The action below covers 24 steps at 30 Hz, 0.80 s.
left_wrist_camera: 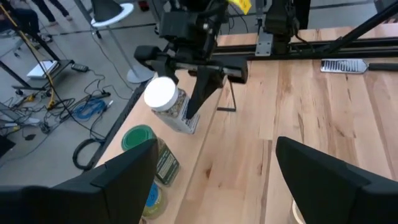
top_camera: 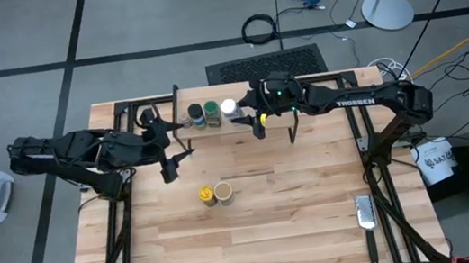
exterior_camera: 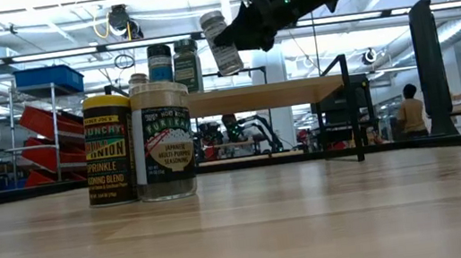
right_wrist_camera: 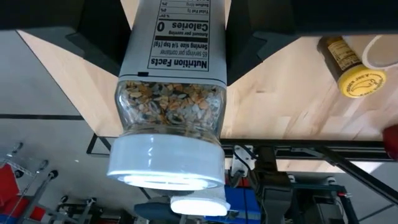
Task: Shelf spices
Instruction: Put the white seasoning bottle on the shelf
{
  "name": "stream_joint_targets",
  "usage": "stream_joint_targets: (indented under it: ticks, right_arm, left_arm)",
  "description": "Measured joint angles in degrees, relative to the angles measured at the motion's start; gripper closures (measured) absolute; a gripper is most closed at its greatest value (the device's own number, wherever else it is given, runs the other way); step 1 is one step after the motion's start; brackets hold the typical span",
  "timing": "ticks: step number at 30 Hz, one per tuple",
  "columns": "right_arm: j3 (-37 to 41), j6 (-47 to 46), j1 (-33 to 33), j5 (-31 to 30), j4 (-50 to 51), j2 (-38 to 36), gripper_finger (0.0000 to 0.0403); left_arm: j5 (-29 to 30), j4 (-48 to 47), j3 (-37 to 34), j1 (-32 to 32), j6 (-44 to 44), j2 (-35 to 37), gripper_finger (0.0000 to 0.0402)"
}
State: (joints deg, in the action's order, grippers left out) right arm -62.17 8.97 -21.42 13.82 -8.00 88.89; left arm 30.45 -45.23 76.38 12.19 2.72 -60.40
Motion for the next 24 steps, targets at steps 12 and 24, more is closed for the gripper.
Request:
stream_joint_targets:
  ticks: [12, 24]
  right_arm:
    - [0.1, 1.2, -2.1, 0.2, -1.4, 3.5, 0.0204]
    - [0.1, 0.7, -3.9, 2.3, 0.1, 3.6, 0.0204]
  left_arm:
    - [-0.2, 0.3, 0.0, 0.0, -0.1, -0.1, 0.0066]
    - [-0.3, 0.2, 0.0, 0.0, -0.1, -0.3, 0.0066]
